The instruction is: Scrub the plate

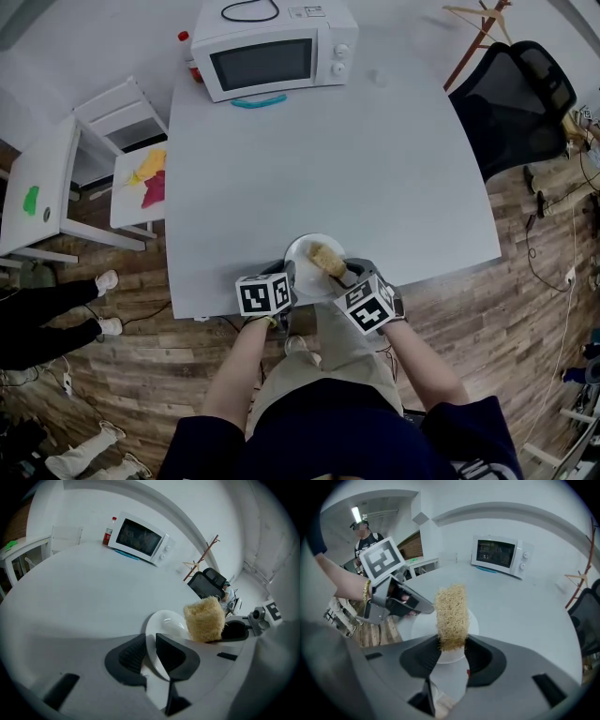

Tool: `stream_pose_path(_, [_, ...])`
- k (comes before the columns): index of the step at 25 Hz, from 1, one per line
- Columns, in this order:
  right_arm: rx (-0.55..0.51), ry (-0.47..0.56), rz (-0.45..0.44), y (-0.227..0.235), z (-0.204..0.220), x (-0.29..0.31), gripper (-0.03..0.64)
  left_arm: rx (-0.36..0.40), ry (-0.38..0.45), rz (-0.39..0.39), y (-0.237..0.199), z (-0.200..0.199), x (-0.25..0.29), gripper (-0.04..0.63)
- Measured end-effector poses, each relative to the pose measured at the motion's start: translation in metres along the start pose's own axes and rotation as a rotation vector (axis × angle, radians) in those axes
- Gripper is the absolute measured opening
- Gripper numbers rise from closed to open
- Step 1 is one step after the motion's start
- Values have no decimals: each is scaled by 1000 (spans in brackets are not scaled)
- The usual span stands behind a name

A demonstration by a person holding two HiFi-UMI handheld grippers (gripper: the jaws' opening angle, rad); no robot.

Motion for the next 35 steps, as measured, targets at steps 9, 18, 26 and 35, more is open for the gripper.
stream_pose_path(9, [-84,-53,67,34,-20,24,160,0,0,2,0,0,0,78])
stream_pose_path(18, [-63,-56,25,16,-4,20,160,5,5,-6,-2,-1,0,78])
stream_pose_path(26, [-52,-69,-89,-30,12,12,160,3,4,-8,-1,0,-1,78])
stream_pose_path(35, [-3,-58,-152,-51,18,3,160,18,2,-8,0,-1,0,78])
Point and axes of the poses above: the fingertips, and each gripper's own axes: x forward along the fingers, y to its right, z out of its underside, the point moved 9 cm from there along -x, backward along the fingers, and after that the axes turned 4 degrees about y, right-handed, at the moved point
